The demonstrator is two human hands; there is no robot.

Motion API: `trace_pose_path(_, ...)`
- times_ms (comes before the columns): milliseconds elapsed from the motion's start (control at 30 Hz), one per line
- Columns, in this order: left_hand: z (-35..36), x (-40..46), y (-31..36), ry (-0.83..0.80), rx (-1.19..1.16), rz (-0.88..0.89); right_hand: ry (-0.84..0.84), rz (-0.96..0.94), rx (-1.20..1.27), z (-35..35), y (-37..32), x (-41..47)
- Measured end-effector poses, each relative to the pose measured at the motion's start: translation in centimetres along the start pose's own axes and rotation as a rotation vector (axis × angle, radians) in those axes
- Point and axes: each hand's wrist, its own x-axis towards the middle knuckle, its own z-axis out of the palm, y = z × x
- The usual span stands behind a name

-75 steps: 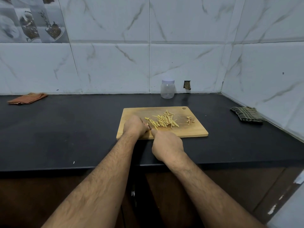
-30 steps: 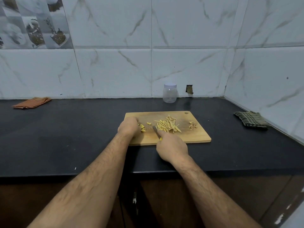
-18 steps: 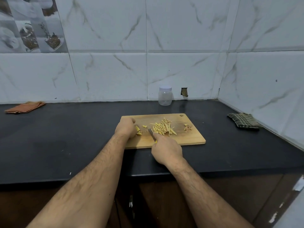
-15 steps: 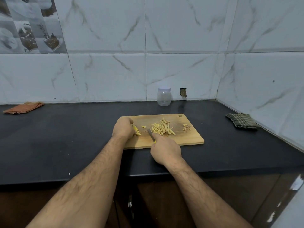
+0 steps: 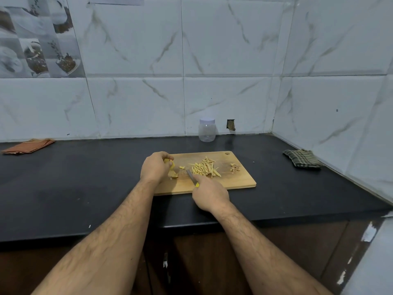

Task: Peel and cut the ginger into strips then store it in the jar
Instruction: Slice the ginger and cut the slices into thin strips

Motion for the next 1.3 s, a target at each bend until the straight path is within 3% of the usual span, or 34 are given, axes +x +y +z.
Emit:
trace_pose_path(233, 0.1, -1.3, 1.7, -0.181, -0.168, -0.005, 0.005, 0.016, 0.08, -1.1, 0.6, -0.4)
trace_pose_path(333, 1.0, -1.9, 1.3, -0.261, -0.139, -0.017, 0.015, 0.012, 0.035, -1.2, 0.9, -0.6)
trace_pose_path(700, 1.9, -2.0, -0.1, -0.104, 0.071, 0.059, 0.012, -0.055, -0.077, -1.2, 0.5, -1.2)
trace_pose_path(867, 2.1, -2.2, -0.3, -0.27, 0.132, 0.162, 0.029, -0.085, -0.155, -1.1, 0.2, -1.6)
trace_pose_path(1300, 2.0, -2.2, 0.7, -0.333, 0.287, 0.196, 0.023, -0.069, -0.164, 0.0, -0.4, -1.7)
